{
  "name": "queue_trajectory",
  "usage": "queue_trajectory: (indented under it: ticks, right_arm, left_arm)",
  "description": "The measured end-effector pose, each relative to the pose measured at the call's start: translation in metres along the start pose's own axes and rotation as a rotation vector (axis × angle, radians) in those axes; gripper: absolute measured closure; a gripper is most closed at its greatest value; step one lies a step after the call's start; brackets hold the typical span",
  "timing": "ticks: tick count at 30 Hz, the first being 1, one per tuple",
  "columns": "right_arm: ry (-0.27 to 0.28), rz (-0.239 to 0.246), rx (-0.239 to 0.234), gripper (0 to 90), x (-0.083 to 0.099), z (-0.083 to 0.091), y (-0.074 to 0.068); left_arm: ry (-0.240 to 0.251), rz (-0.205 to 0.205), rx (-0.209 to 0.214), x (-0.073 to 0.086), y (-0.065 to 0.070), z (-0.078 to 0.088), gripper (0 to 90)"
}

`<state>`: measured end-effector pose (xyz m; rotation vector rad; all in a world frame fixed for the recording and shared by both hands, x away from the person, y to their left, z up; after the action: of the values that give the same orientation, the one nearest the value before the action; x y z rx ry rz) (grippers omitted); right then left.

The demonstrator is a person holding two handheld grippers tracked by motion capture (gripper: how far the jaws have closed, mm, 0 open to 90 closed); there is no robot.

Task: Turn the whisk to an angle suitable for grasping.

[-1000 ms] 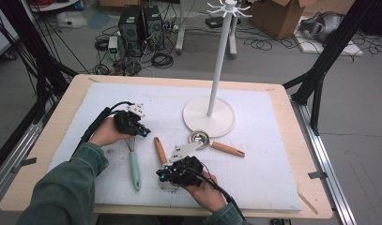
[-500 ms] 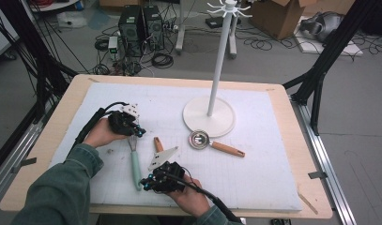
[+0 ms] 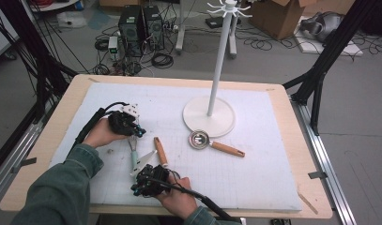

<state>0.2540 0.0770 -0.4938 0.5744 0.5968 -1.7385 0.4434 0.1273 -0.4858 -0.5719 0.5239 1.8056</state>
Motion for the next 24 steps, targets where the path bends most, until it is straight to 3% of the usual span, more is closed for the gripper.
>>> queue_trajectory:
  ticks: [6,10,18,24]
  right_arm:
    - [-0.037,0.018,0.017,89.9,0.002,-0.005,0.001]
    - [-0.05,0.026,0.031,90.0,0.002,-0.004,0.003]
    - [-0.073,0.019,0.076,90.0,0.005,0.0,0.015]
    - [-0.091,0.004,0.112,90.0,0.007,0.003,0.026]
  left_arm:
    - [-0.036,-0.003,0.004,0.007,0.0,-0.002,89.6]
    - [-0.034,0.008,0.001,0.012,-0.001,0.0,89.6]
    - [-0.05,0.035,-0.012,0.031,-0.002,0.009,89.6]
    - [-0.05,0.033,-0.028,0.038,0.001,0.017,89.6]
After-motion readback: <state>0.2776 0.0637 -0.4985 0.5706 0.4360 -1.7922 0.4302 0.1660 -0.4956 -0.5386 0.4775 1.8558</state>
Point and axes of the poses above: each handheld gripper's, and its own axes: z roughly backward along the jaws, x roughly out of its underside, y roughly to its right, the point moved 10 cm from there along -z, roughly forward along the jaws, and after that the axes turned 4 degrees about x, right-handed, at the moved point
